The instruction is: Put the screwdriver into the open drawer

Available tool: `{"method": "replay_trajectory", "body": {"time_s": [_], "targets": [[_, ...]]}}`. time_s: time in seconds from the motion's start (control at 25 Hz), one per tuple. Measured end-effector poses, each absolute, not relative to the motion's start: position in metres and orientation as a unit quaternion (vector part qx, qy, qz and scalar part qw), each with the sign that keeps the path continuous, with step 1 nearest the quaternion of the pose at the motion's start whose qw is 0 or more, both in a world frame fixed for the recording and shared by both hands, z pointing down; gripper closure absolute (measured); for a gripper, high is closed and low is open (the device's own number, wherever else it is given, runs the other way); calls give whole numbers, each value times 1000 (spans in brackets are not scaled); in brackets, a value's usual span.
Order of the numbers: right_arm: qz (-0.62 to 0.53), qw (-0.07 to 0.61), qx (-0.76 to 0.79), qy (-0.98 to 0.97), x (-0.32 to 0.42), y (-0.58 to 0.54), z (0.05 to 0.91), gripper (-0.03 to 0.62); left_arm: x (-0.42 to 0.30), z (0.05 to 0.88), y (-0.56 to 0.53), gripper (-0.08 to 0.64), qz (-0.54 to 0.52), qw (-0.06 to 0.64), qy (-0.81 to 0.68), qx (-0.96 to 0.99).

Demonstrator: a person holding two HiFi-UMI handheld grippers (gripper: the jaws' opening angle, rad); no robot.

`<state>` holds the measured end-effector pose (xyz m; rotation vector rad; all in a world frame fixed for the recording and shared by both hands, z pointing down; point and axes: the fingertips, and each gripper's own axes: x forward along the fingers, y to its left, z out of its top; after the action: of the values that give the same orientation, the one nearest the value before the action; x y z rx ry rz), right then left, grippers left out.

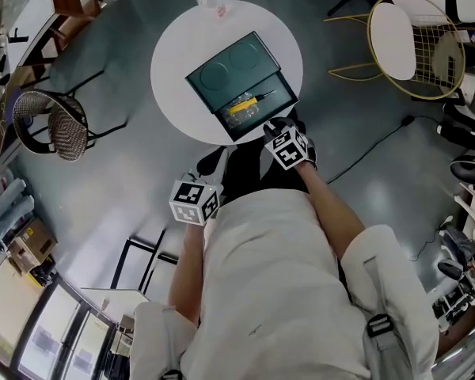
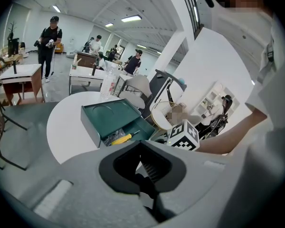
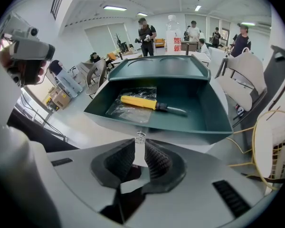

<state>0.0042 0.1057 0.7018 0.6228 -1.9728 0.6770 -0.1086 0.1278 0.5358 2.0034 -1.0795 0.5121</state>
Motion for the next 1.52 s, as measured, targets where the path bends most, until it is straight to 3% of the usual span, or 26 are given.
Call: {"method": "replay_trajectory", "body": {"time_s": [0.56,1.0,1.52], "targets": [[287,454,280,-796,-22,83,702,522,-126,540,135,548,198,400,-434,782],[294,448,296,-791,-31,66,704,522,-135,535,66,548,211,353,-429,804],[280,447,292,-798,-47,30,704,520,-131,541,93,548,212,376,-427,794]]}}
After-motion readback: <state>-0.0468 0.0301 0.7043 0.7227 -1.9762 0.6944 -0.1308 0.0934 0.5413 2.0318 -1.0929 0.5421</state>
